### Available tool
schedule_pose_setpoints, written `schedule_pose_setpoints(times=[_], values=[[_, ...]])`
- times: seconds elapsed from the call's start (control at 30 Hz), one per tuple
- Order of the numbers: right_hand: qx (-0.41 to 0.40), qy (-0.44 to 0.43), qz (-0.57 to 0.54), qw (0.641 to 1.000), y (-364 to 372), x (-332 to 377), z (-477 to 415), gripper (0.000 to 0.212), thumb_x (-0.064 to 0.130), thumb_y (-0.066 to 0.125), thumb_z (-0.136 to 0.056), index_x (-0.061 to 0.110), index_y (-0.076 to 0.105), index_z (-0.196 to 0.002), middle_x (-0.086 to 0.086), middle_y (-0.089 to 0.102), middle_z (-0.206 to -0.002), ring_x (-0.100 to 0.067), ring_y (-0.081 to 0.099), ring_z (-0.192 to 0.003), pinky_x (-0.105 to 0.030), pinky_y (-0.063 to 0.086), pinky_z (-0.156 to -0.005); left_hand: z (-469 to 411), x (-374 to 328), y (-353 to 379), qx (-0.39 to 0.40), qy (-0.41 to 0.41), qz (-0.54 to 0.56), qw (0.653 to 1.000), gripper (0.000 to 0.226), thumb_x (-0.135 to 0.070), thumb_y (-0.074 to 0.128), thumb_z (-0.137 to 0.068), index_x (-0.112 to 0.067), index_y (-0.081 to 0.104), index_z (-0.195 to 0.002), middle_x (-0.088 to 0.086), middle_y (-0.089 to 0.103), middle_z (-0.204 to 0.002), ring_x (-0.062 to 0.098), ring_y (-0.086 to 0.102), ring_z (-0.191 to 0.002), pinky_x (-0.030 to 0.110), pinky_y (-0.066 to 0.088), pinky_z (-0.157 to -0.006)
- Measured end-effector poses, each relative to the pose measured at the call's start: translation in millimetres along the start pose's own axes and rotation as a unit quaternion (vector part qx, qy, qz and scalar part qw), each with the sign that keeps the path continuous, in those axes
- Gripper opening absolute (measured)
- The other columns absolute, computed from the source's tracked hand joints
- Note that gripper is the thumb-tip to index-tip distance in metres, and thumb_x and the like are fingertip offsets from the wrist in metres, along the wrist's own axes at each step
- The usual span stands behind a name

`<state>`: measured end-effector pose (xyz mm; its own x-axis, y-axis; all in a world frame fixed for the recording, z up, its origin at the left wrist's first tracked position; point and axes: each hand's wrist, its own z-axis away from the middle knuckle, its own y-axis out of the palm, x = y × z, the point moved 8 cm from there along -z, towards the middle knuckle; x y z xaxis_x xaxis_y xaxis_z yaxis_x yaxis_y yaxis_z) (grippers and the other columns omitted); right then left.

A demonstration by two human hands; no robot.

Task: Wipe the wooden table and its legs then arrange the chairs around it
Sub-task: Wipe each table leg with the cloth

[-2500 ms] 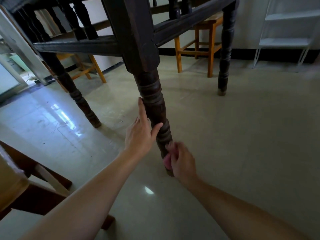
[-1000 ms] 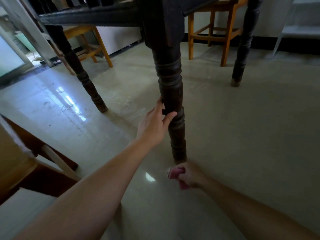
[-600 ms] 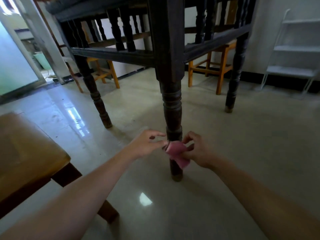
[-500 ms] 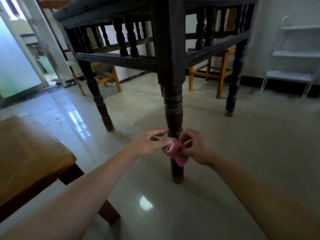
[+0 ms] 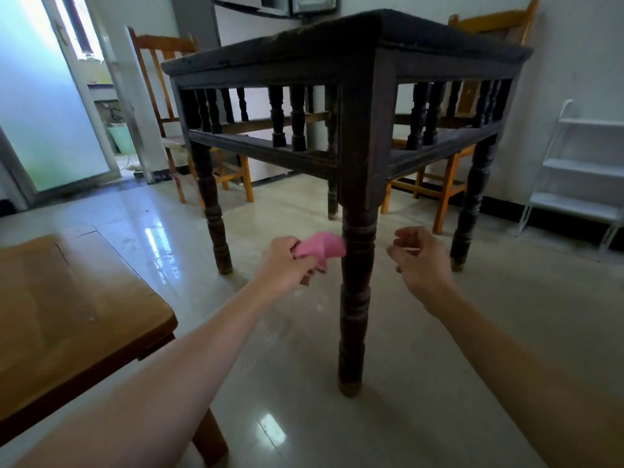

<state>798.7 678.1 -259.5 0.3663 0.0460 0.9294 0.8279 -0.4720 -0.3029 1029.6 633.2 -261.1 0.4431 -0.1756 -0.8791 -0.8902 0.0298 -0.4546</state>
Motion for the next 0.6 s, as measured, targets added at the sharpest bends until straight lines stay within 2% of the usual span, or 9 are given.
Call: schedule_pose_setpoints(times=[0.1, 0.17, 0.27, 0.33, 0.4, 0.43, 0.5, 0.57, 0.6], values=[[0.022, -0.035, 0.021, 0.999, 4.4, 24.6, -13.8, 0.041, 0.026, 0.061, -0.095, 0.024, 0.047, -0.133, 0.003, 0.054, -0.127, -0.011, 0.054, -0.105, -0.036, 0.050, -0.093, -18.4, -12.4, -18.1, -0.139, 0.029, -0.005, 0.990, 0.017, -0.011, 0.064, -0.088, -0.011, 0.055, -0.102, 0.005, 0.066, -0.088, 0.017, 0.068, -0.073, 0.035, 0.060, -0.067], [0.052, -0.054, 0.010, 0.997, 11.5, 38.4, -21.3, 0.046, 0.030, 0.054, -0.098, 0.027, 0.040, -0.141, 0.001, 0.050, -0.138, -0.013, 0.052, -0.115, -0.042, 0.047, -0.100, -23.5, -27.2, -2.0, -0.158, 0.109, -0.040, 0.981, 0.039, -0.009, 0.059, -0.091, -0.015, 0.046, -0.127, 0.001, 0.063, -0.100, 0.014, 0.066, -0.080, 0.032, 0.058, -0.071], [0.129, -0.059, -0.029, 0.989, 23.8, 44.7, -28.0, 0.047, 0.034, 0.043, -0.103, 0.030, 0.033, -0.148, 0.000, 0.052, -0.141, -0.018, 0.050, -0.126, -0.046, 0.044, -0.102, -3.1, -35.5, 45.7, -0.093, 0.240, -0.130, 0.958, 0.051, -0.014, 0.048, -0.097, -0.019, 0.030, -0.145, 0.003, 0.060, -0.114, 0.015, 0.062, -0.092, 0.030, 0.054, -0.078], [0.168, -0.054, -0.046, 0.983, 27.1, 41.6, -29.2, 0.047, 0.035, 0.039, -0.104, 0.032, 0.030, -0.150, 0.001, 0.054, -0.138, -0.019, 0.051, -0.125, -0.044, 0.045, -0.097, 17.3, -12.1, 66.2, -0.003, 0.245, -0.199, 0.949, 0.046, -0.026, 0.038, -0.101, -0.023, 0.024, -0.145, 0.001, 0.061, -0.108, 0.009, 0.059, -0.077, 0.022, 0.050, -0.069], [0.185, -0.050, -0.054, 0.980, 26.0, 37.2, -30.4, 0.046, 0.034, 0.038, -0.104, 0.034, 0.030, -0.150, 0.000, 0.054, -0.137, -0.022, 0.052, -0.125, -0.045, 0.047, -0.096, 31.3, 22.2, 75.7, 0.098, 0.232, -0.276, 0.927, 0.027, -0.025, 0.039, -0.101, -0.024, 0.043, -0.128, 0.002, 0.066, -0.102, 0.009, 0.060, -0.077, 0.024, 0.053, -0.074], [0.188, -0.048, -0.058, 0.979, 25.1, 35.6, -31.6, 0.046, 0.034, 0.038, -0.104, 0.034, 0.031, -0.149, -0.001, 0.054, -0.137, -0.022, 0.052, -0.125, -0.045, 0.048, -0.095, 30.2, 34.0, 67.5, 0.105, 0.214, -0.267, 0.934, 0.018, -0.022, 0.044, -0.100, -0.024, 0.050, -0.116, 0.000, 0.066, -0.099, 0.009, 0.062, -0.080, 0.027, 0.054, -0.077], [0.196, -0.045, -0.058, 0.978, 25.7, 34.6, -33.7, 0.046, 0.034, 0.037, -0.104, 0.033, 0.031, -0.150, -0.001, 0.054, -0.138, -0.022, 0.052, -0.125, -0.043, 0.050, -0.092, 10.9, 34.9, 33.3, -0.007, 0.184, -0.192, 0.964, 0.014, -0.016, 0.055, -0.094, -0.020, 0.058, -0.106, -0.002, 0.063, -0.097, 0.013, 0.061, -0.086, 0.033, 0.054, -0.080], [0.201, -0.039, -0.055, 0.977, 28.9, 33.7, -34.0, 0.046, 0.035, 0.037, -0.104, 0.029, 0.032, -0.150, -0.001, 0.052, -0.140, -0.023, 0.051, -0.127, -0.043, 0.051, -0.092, -11.0, 12.5, -2.1, -0.159, 0.165, -0.120, 0.966, 0.018, -0.013, 0.062, -0.089, -0.011, 0.061, -0.107, 0.001, 0.055, -0.107, 0.016, 0.058, -0.093, 0.032, 0.053, -0.086], [0.201, -0.034, -0.055, 0.977, 30.7, 31.9, -33.5, 0.046, 0.036, 0.036, -0.104, 0.027, 0.034, -0.149, -0.001, 0.052, -0.140, -0.023, 0.050, -0.128, -0.043, 0.051, -0.092, -15.0, -3.2, -8.4, -0.200, 0.167, -0.095, 0.961, 0.021, -0.012, 0.063, -0.088, -0.007, 0.061, -0.109, 0.001, 0.051, -0.114, 0.014, 0.055, -0.098, 0.028, 0.051, -0.089]])
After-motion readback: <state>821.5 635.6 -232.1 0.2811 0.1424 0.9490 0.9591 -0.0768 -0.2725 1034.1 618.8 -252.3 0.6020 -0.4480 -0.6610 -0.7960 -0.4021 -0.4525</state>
